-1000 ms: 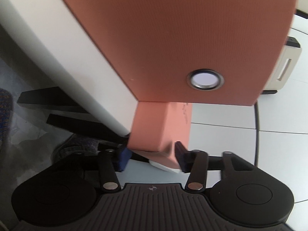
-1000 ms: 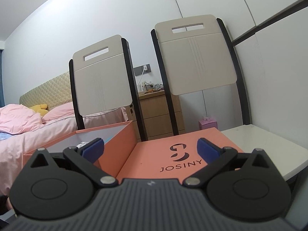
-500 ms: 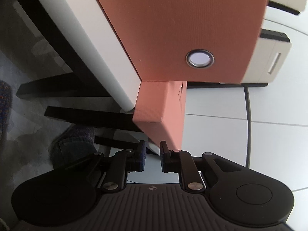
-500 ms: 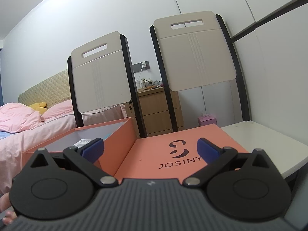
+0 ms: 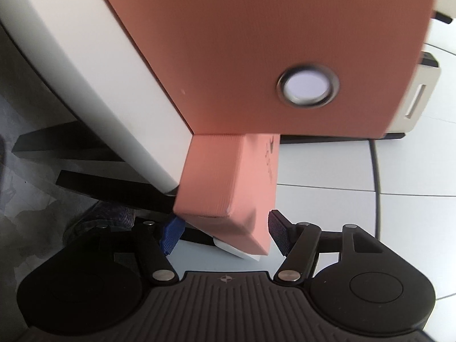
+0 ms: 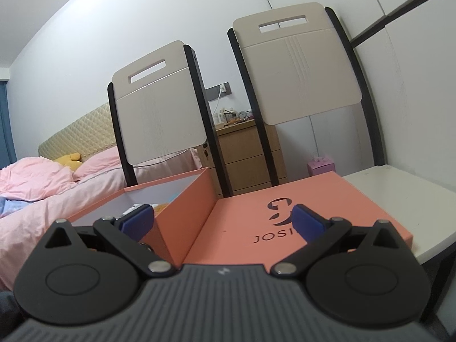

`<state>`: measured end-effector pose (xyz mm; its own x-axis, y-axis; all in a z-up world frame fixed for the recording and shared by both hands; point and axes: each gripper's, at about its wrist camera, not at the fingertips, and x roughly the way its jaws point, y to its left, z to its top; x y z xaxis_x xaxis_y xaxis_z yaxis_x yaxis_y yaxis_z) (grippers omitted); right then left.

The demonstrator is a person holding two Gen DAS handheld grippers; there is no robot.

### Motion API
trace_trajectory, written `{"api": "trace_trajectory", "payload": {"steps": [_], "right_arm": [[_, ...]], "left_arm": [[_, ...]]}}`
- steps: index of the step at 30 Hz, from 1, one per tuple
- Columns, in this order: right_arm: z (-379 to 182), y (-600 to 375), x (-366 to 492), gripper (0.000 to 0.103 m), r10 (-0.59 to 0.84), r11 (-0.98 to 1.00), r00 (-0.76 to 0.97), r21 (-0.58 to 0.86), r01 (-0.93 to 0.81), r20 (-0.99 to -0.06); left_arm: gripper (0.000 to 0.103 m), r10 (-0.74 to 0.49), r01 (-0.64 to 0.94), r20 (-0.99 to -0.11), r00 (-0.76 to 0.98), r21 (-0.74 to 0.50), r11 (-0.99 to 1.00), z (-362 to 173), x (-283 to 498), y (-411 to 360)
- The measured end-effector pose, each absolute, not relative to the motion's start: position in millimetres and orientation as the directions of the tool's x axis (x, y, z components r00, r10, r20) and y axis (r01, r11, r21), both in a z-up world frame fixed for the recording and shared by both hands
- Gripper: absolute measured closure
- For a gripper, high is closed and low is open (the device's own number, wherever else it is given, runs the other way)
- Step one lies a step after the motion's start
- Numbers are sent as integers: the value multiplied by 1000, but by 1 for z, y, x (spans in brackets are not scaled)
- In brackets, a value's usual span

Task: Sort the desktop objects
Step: 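Lift the pink lid by its edge with the left tool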

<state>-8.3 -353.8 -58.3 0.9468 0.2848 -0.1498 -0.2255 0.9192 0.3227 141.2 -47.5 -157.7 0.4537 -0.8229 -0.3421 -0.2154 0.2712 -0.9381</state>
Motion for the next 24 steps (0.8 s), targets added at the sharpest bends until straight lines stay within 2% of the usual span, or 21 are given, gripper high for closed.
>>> {"api": "trace_trajectory", "payload": {"steps": [1, 5, 9, 24], "right_arm": [[-58, -354, -8, 0, 289, 918, 946, 325, -229, -150], [-58, -355, -9, 0, 291, 915, 945, 330, -230, -149], [-58, -357, -10, 0, 285, 916, 947, 333, -225, -146], [-59, -360, -12, 0, 268, 922, 951, 327, -207, -154]], "left_arm": [[36, -822, -219, -347, 452, -936, 275, -157, 143, -51], [51, -826, -214, -344, 446, -937, 274, -149, 147, -58], [55, -827, -225, -325, 458, -943, 246, -143, 145, -52], [56, -849, -215, -304, 432, -949, 230, -112, 114, -24]]}}
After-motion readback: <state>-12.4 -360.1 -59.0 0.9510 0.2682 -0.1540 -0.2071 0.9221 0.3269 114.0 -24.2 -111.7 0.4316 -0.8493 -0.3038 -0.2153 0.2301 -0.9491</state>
